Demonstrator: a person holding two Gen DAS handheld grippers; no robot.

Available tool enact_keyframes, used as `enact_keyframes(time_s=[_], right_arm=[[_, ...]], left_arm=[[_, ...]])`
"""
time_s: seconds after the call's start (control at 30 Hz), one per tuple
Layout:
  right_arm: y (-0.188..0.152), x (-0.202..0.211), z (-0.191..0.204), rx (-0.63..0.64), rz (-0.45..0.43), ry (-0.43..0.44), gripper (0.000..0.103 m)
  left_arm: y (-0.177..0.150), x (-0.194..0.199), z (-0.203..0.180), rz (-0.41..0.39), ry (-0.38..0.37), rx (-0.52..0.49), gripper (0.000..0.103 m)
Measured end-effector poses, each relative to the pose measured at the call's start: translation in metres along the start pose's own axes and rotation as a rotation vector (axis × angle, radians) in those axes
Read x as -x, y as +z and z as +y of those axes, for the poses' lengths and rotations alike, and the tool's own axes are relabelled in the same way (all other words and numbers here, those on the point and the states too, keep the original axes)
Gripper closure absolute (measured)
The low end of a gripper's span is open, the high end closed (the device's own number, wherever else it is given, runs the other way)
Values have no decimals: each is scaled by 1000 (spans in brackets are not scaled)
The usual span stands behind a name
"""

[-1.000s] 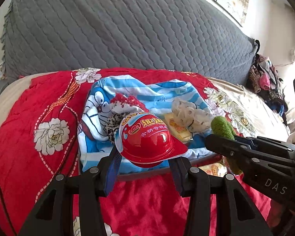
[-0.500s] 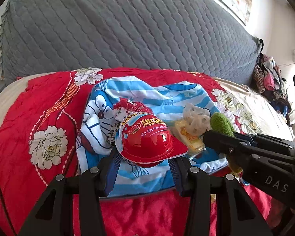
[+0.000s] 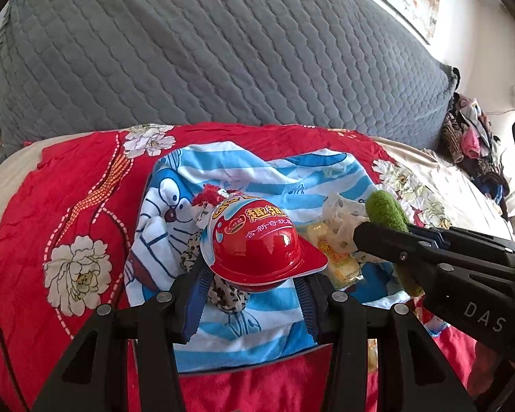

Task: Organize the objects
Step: 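Lift and carry the ring and red egg over the striped shirt in the tray, then lower and release the red egg with the left tool while the right tool releases the ring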

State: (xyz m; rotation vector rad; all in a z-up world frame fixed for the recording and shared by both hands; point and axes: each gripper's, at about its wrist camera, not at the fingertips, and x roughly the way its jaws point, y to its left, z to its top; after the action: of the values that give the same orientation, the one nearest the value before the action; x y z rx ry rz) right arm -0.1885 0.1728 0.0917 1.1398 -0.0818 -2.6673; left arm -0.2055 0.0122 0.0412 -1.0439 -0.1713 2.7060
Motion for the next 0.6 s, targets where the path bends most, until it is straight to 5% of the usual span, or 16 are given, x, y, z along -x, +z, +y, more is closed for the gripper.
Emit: enact_keyframes(time_s=[0.6], right_arm=[[23, -41, -18, -2, 20, -5, 88]], left_arm=[[22, -38, -3, 3, 30, -8, 54]])
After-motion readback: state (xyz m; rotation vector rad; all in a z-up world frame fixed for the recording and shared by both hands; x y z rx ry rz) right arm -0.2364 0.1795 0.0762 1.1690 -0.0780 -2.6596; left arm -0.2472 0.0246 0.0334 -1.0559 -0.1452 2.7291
